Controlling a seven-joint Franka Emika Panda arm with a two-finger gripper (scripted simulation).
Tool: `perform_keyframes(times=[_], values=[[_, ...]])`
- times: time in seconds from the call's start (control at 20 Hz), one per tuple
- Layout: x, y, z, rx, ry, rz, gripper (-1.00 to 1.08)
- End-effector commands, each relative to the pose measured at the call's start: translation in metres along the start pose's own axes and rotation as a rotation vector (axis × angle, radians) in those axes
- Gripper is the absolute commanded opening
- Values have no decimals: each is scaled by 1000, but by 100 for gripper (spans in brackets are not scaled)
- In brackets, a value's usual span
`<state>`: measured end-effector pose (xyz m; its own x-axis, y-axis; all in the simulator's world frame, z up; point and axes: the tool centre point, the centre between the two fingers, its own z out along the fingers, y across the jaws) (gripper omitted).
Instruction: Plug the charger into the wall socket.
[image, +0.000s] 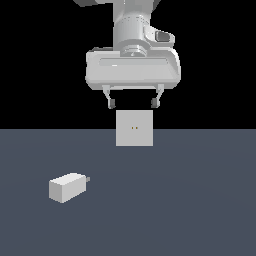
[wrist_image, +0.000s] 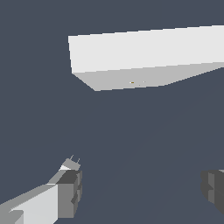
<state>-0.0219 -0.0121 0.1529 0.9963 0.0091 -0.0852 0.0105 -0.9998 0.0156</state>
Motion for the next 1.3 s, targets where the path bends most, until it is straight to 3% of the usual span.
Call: perform_keyframes(times=[0.0, 0.6, 1.25], values=[[0, 0, 0, 0, 0, 0, 100], [-16, -12, 13, 3, 23, 73, 100], [-53, -52, 51, 12, 89, 284, 100]])
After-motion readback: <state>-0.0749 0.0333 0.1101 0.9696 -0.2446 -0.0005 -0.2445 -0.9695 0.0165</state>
